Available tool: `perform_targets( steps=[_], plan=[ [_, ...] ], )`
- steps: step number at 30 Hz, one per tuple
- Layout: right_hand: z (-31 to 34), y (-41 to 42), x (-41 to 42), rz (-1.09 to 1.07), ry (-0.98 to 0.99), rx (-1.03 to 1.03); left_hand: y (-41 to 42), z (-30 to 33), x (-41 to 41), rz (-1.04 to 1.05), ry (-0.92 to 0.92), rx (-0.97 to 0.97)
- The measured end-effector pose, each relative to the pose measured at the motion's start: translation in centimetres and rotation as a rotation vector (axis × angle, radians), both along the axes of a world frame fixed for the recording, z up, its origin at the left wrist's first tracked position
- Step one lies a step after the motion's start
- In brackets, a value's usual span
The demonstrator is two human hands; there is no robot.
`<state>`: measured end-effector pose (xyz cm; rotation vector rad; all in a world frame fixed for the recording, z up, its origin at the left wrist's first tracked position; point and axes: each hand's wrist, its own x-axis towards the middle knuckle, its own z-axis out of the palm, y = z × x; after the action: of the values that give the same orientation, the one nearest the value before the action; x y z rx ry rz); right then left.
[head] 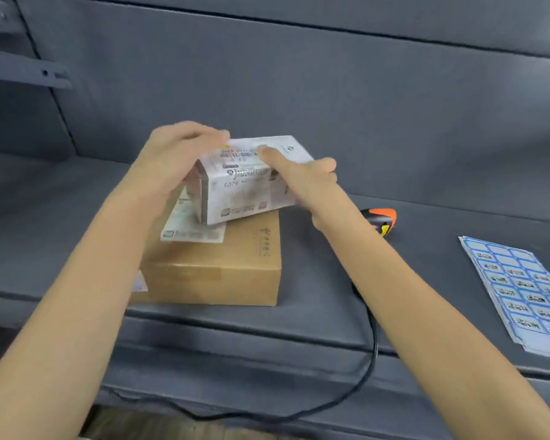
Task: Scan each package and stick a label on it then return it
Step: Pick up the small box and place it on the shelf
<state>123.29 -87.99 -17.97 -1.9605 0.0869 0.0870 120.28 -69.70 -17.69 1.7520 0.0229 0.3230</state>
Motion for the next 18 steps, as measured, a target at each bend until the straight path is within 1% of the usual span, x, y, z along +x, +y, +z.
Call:
perform_targets(
  steps=[1,2,4,5,7,11,13,16,18],
  plan=[
    [0.1,0.0,-0.6,-0.021,-0.005,0.017,-0.7,-0.6,-1.0,0.025,-0.040,-0.041],
    [0.2,0.0,-1.2,-0.032,-0.017,0.027,-1.3,-1.1,-1.6,0.069,-0.039,-0.031],
    [0.5,0.2,-2.2,-0.056,-0.036,0.052,-2.4,-1.8,-3.1,0.161,0.009,0.015],
    [0.6,0.3,-2.7,-0.078,-0.042,0.067,-2.9,-1.9,-3.7,0.180,0.022,-0.029],
    [0.2,0.4,-3.4,-0.122,-0.067,0.100,-3.7,-2.0,-4.7,0.184,0.016,-0.132],
    [-0.8,0.2,-3.9,-0.195,-0.126,0.158,-4.7,-2.2,-6.1,0.142,-0.056,-0.124],
    [-1.2,0.0,-4.2,-0.234,-0.171,0.185,-5.1,-2.6,-6.2,0.126,-0.083,-0.169],
    [-2.4,-0.8,-4.9,-0.192,-0.248,0.221,-5.4,-2.9,-6.2,0.157,-0.133,-0.202],
    [-3.2,-2.1,-5.4,-0.155,-0.270,0.205,-5.3,-3.0,-6.3,0.182,-0.170,-0.177]
  ],
)
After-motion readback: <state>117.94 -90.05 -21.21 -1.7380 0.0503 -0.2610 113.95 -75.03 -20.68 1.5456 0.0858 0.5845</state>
